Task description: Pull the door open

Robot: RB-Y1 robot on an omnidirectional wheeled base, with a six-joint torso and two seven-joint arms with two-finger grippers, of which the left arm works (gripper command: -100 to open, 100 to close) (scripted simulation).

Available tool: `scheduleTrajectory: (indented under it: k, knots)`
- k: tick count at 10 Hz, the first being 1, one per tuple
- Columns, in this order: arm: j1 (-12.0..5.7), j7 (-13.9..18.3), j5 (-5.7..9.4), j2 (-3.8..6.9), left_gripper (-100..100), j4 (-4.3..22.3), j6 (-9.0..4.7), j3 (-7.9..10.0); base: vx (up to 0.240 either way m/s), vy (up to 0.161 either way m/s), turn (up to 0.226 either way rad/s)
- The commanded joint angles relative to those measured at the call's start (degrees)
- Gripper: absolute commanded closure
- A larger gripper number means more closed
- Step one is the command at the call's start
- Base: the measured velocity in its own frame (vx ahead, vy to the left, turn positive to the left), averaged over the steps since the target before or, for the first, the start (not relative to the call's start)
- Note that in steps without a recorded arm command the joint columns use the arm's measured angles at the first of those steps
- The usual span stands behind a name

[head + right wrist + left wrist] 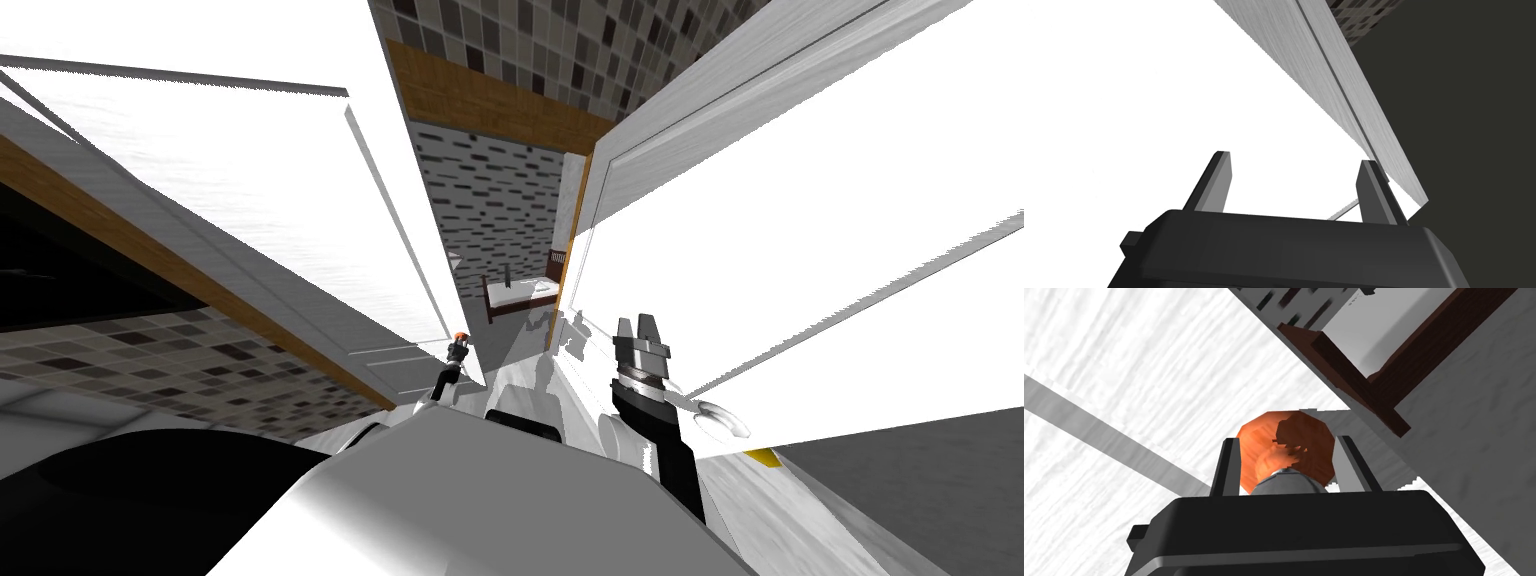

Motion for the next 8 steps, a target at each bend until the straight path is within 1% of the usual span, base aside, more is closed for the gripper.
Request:
scheduleTrajectory:
  k: [1,2,3,4,5,6,7,8]
  knots:
    - [0.36,2.86,0.85,-0.29,100,-0.01,0.63,-0.56,-0.044,0.017,-0.049]
    - [0.36,3.83,0.85,-0.29,100,-0.01,0.63,-0.56,-0.036,0.016,-0.018]
    - [0.15,5.80,1.40,-0.22,100,0.20,0.62,-0.85,-0.037,0.011,-0.029]
    - [0.15,6.13,1.40,-0.22,100,0.20,0.62,-0.85,-0.032,0.005,-0.018]
    - [-0.06,8.21,1.94,-0.16,100,0.41,0.61,-1.14,-0.036,0.008,-0.028]
    - [-0.06,8.44,1.94,-0.16,100,0.41,0.61,-1.14,-0.030,0.006,-0.021]
    - [-0.27,10.75,2.49,-0.10,100,0.62,0.60,-1.43,-0.030,0.007,-0.031]
    - [-0.47,12.14,3.02,-0.04,100,0.82,0.58,-1.71,-0.048,0.015,-0.038]
